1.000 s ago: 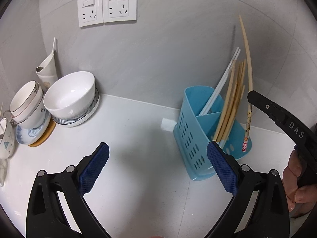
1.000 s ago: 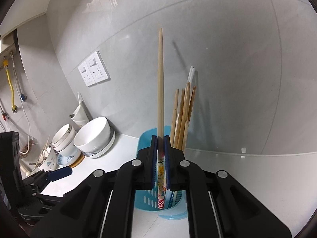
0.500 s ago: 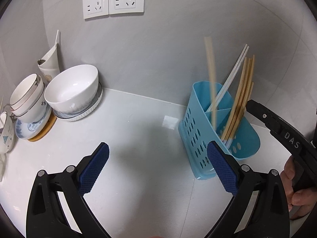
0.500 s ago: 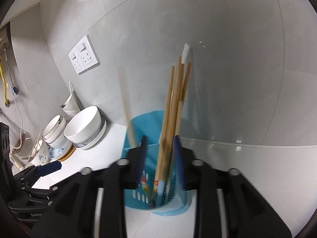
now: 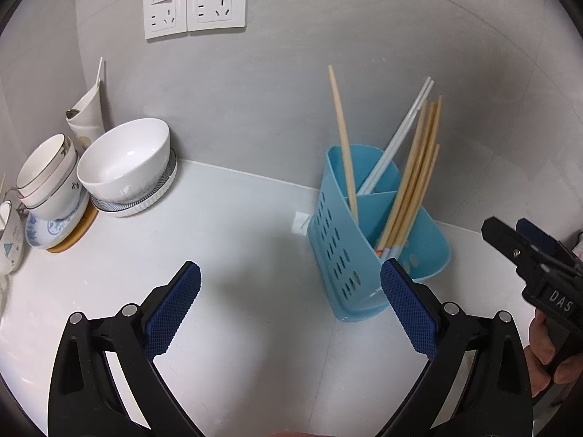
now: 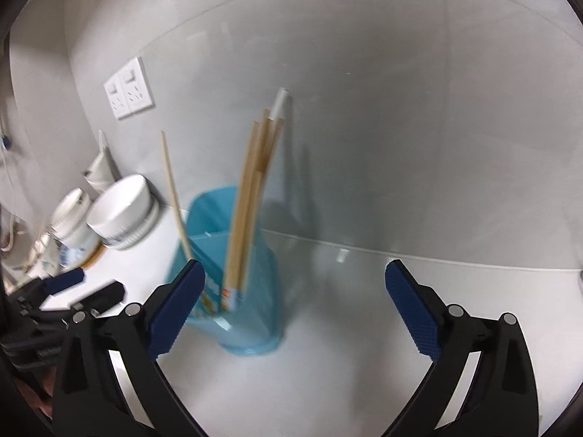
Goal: Organize utensils
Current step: 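Move both open tools back over the last chopsticks on the counter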
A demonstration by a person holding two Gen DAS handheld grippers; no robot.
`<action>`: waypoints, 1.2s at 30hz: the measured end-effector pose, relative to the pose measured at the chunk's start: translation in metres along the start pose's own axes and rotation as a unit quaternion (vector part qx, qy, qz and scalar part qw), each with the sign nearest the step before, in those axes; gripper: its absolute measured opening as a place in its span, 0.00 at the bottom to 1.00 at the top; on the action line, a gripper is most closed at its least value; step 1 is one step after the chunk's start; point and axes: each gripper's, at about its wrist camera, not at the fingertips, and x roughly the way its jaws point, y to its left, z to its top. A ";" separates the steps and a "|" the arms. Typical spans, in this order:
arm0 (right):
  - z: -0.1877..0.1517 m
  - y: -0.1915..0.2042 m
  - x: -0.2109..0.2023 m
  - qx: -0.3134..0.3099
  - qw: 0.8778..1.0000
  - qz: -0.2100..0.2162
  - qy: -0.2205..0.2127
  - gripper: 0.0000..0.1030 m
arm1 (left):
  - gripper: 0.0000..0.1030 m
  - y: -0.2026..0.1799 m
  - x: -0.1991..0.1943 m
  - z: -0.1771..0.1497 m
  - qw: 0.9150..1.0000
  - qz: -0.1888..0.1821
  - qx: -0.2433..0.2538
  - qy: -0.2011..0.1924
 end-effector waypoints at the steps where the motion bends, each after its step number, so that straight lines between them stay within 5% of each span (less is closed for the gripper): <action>1: -0.003 -0.005 -0.002 0.004 1.000 -0.004 0.007 0.93 | 0.94 -0.004 -0.002 -0.001 1.000 -0.010 -0.002 0.003; 21: -0.100 -0.155 -0.080 0.078 0.982 -0.136 0.106 0.92 | 0.94 -0.140 -0.014 -0.072 0.986 -0.088 0.090 0.105; 22: -0.105 -0.160 -0.083 0.080 0.981 -0.140 0.111 0.92 | 0.94 -0.147 -0.013 -0.077 0.990 -0.073 0.064 0.102; 36: -0.193 -0.224 -0.123 0.140 0.953 -0.178 0.201 0.90 | 0.94 -0.213 0.001 -0.157 0.973 -0.078 0.100 0.195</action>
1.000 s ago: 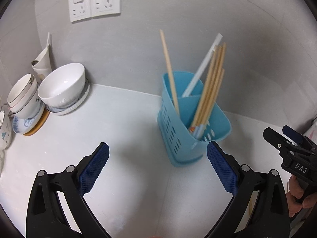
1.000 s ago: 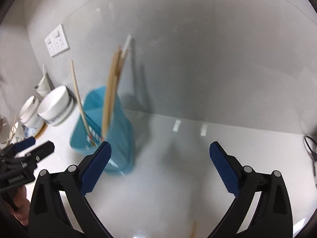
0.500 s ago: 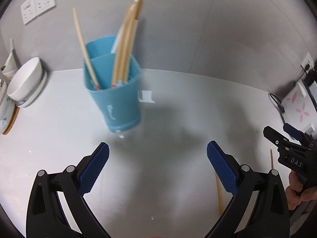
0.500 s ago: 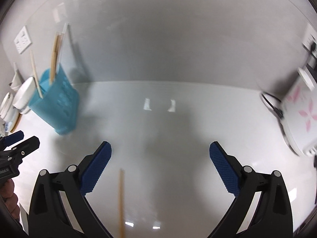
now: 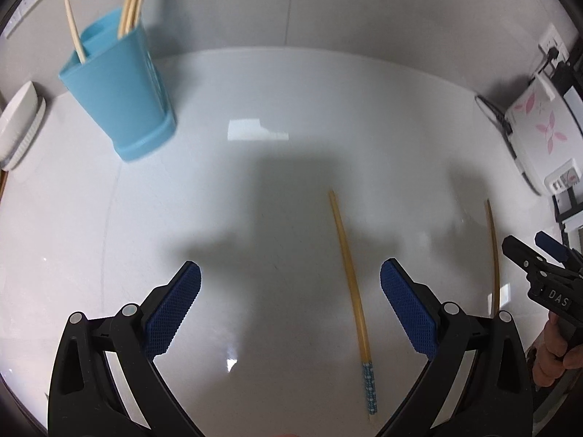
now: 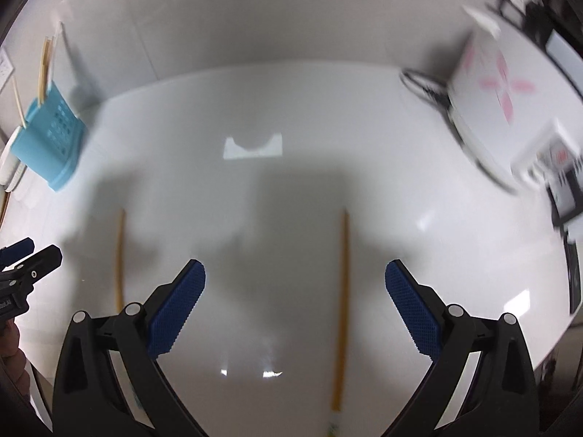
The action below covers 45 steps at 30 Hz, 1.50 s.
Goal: Organize utensils
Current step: 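Move both open tools back over the last chopsticks on the counter, then grasp a blue-patterned chopstick with the left tool while the right tool grasps a plain wooden one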
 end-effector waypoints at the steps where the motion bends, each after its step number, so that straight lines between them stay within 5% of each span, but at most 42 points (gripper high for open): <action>1: -0.004 -0.004 0.003 0.003 1.000 -0.002 0.008 0.89 | 0.94 -0.003 0.004 -0.004 1.000 0.000 0.000 0.008; 21: -0.047 -0.025 0.035 -0.010 0.991 -0.010 0.131 0.58 | 0.92 -0.043 0.037 -0.049 0.996 0.043 0.002 0.080; 33: -0.046 -0.022 0.042 -0.003 0.989 -0.004 0.148 0.36 | 0.71 -0.044 0.047 -0.057 0.991 0.055 -0.011 0.123; 39: -0.047 -0.020 0.037 0.002 0.988 -0.002 0.151 0.20 | 0.45 -0.052 0.047 -0.057 0.990 0.058 -0.012 0.131; 42: -0.049 -0.019 0.037 0.007 0.988 -0.003 0.154 0.06 | 0.11 -0.054 0.045 -0.055 0.989 0.063 -0.010 0.136; 45: -0.048 -0.020 0.038 0.014 0.987 0.000 0.158 0.06 | 0.07 -0.056 0.046 -0.055 0.988 0.069 -0.008 0.135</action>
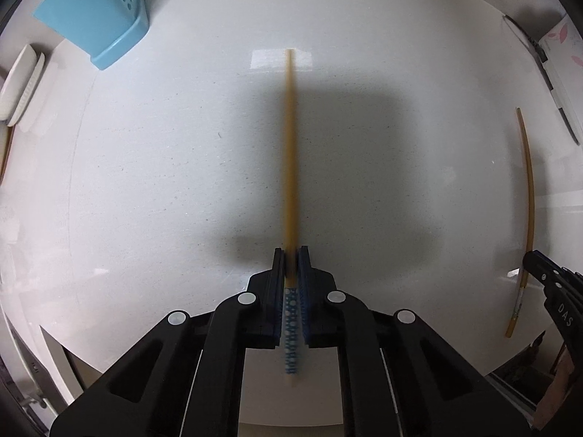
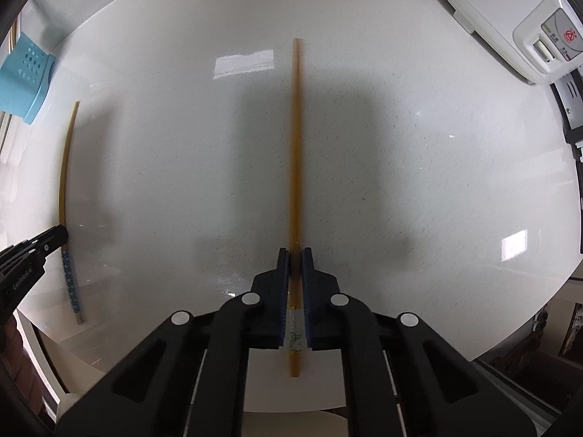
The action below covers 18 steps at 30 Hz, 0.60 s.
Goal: Organize utensils
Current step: 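Grasp a blue-patterned chopstick with the left tool while the right tool grasps a plain wooden one, then lift both held chopsticks upright and carry them over the blue holder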
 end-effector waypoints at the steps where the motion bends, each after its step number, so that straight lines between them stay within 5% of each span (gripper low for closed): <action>1: 0.000 0.000 0.000 0.003 1.000 0.002 0.000 0.06 | 0.06 -0.002 0.000 -0.001 1.000 -0.002 0.000 0.000; 18: -0.003 -0.010 -0.008 -0.002 0.999 0.025 -0.027 0.06 | 0.06 0.027 -0.018 -0.008 0.999 -0.028 -0.008 -0.020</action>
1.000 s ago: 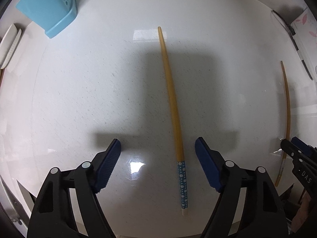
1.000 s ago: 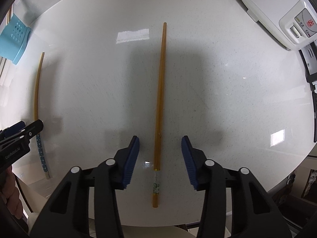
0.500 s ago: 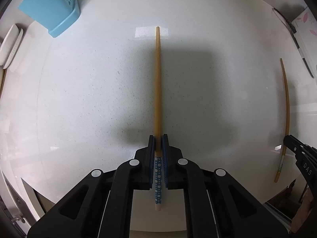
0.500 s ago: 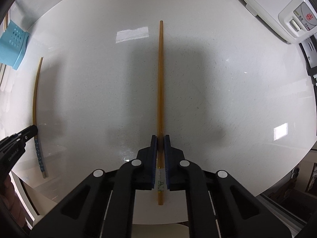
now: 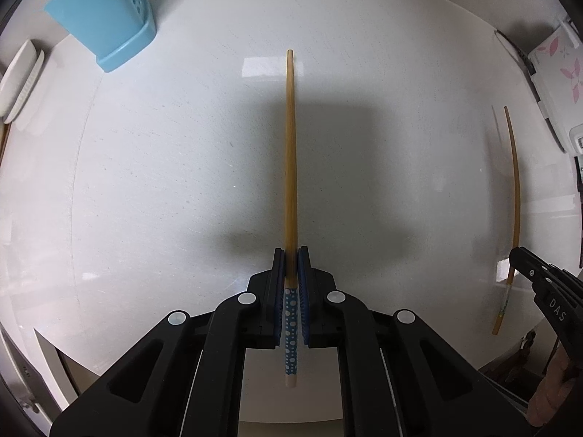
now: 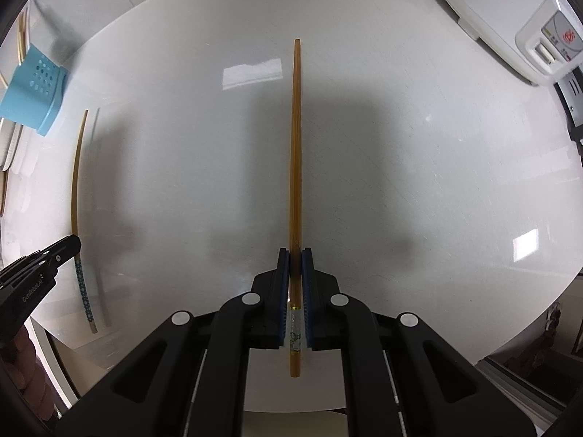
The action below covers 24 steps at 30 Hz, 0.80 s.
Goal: Organize utensils
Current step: 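Lift both held chopsticks upright and carry them over the blue holder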
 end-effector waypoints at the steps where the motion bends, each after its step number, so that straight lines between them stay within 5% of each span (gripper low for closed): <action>1: 0.000 0.002 -0.002 -0.002 1.000 0.001 -0.003 0.06 | 0.06 0.001 -0.006 0.002 1.000 -0.001 -0.001 -0.002; 12: 0.003 0.037 -0.028 -0.030 0.998 0.010 -0.047 0.06 | 0.06 0.034 -0.043 -0.012 0.999 -0.007 -0.017 -0.039; 24: 0.030 0.104 -0.054 -0.069 0.992 0.023 -0.108 0.06 | 0.06 0.066 -0.091 0.021 0.991 -0.011 -0.033 -0.128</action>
